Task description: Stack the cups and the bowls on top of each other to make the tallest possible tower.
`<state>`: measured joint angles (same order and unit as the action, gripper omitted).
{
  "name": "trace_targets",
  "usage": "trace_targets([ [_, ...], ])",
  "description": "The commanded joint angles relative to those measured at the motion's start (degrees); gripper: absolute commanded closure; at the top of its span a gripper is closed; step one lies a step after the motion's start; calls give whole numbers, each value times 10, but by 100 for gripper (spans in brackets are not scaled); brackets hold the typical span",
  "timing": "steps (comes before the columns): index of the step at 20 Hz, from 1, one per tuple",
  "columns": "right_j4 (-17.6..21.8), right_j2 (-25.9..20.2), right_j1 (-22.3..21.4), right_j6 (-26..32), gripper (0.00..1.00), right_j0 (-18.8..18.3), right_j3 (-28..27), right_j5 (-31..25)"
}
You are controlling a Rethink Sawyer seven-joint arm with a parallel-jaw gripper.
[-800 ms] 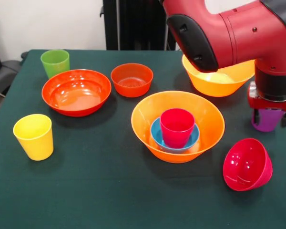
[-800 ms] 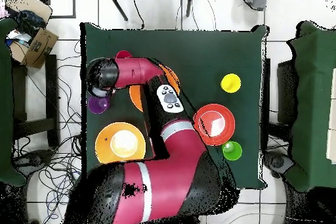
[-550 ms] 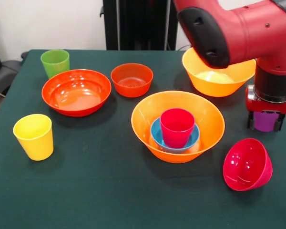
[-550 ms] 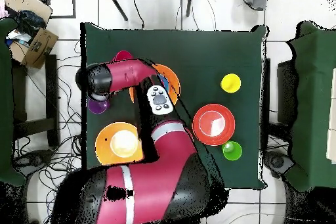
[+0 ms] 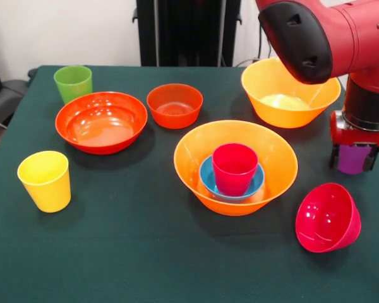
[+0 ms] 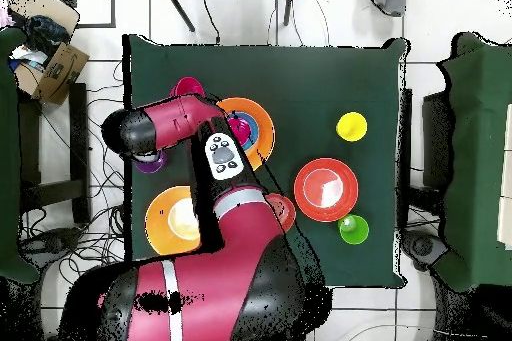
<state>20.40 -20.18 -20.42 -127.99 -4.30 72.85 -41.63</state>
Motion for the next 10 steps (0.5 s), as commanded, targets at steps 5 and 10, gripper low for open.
trace_targets([
  [5, 51, 6, -22, 43, 0, -10, 40, 51],
  [10, 39, 1, -33, 41, 0, -10, 39, 37],
])
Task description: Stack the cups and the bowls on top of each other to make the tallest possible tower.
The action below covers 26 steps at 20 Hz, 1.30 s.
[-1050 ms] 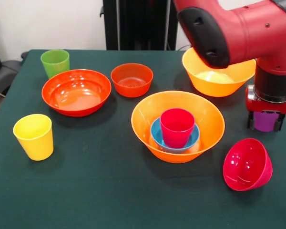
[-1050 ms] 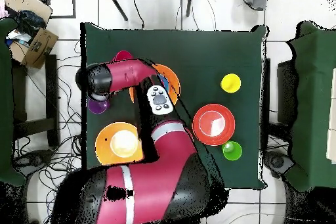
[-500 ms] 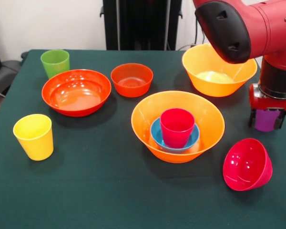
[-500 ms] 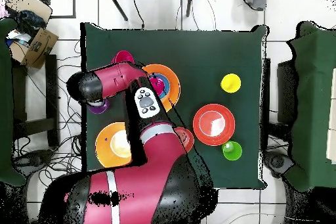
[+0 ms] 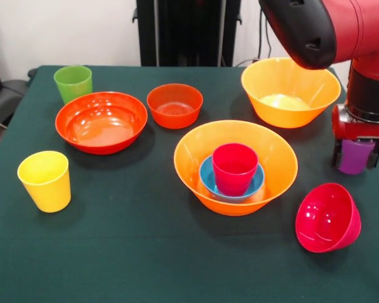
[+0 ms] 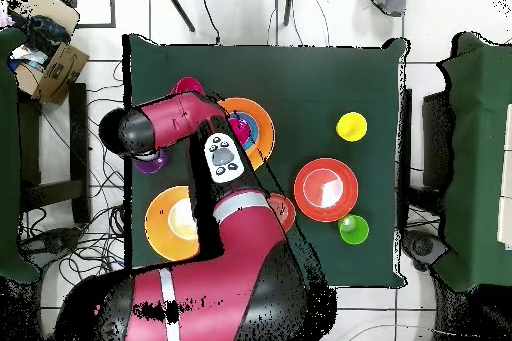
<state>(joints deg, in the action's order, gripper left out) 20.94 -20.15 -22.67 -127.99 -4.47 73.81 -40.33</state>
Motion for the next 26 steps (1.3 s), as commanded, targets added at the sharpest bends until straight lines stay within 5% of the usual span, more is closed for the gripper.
trace_targets([
  [1, 32, 1, -12, 41, 0, -8, 27, 18],
  [19, 33, 27, 67, 29, 0, 21, -170, -31],
  [26, 35, 16, 124, 67, 0, 44, -304, -111],
])
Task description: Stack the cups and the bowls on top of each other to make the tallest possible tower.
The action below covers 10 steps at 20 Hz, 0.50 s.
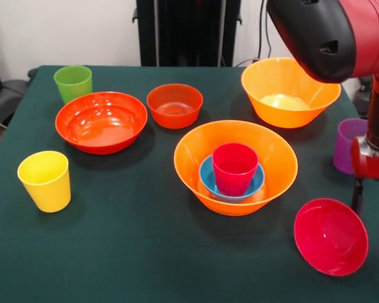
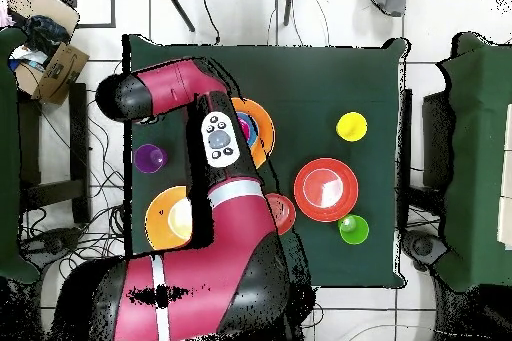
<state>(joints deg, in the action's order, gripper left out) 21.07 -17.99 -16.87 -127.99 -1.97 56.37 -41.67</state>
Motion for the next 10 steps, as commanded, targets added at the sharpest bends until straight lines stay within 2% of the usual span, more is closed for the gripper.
trace_targets([
  [1, 35, -7, 74, 72, 0, 21, -148, -110],
  [6, 40, -13, 105, 90, 0, 26, -216, -150],
  [10, 37, -13, 107, 102, 0, 25, -222, -159],
])
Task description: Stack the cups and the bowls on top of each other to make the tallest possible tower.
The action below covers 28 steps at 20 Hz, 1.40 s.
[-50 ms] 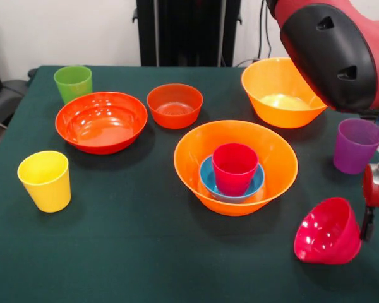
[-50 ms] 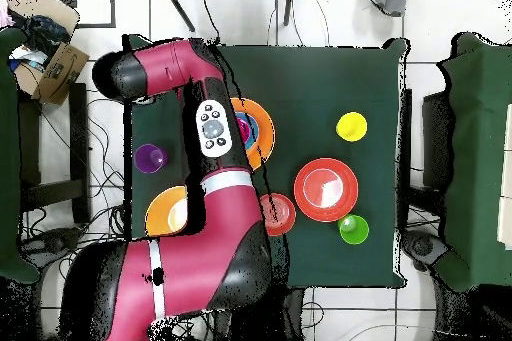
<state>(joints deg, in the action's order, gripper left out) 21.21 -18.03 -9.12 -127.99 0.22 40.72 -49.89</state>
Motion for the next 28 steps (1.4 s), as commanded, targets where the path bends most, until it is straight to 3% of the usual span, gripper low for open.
trace_targets([
  [1, 34, -11, 27, 102, 0, 2, -60, -74],
  [8, 24, -10, 21, 101, 0, -3, -46, -60],
  [24, -1, -54, 46, 115, 0, -2, -145, -151],
  [28, -12, -50, 34, 113, 0, -2, -130, -159],
])
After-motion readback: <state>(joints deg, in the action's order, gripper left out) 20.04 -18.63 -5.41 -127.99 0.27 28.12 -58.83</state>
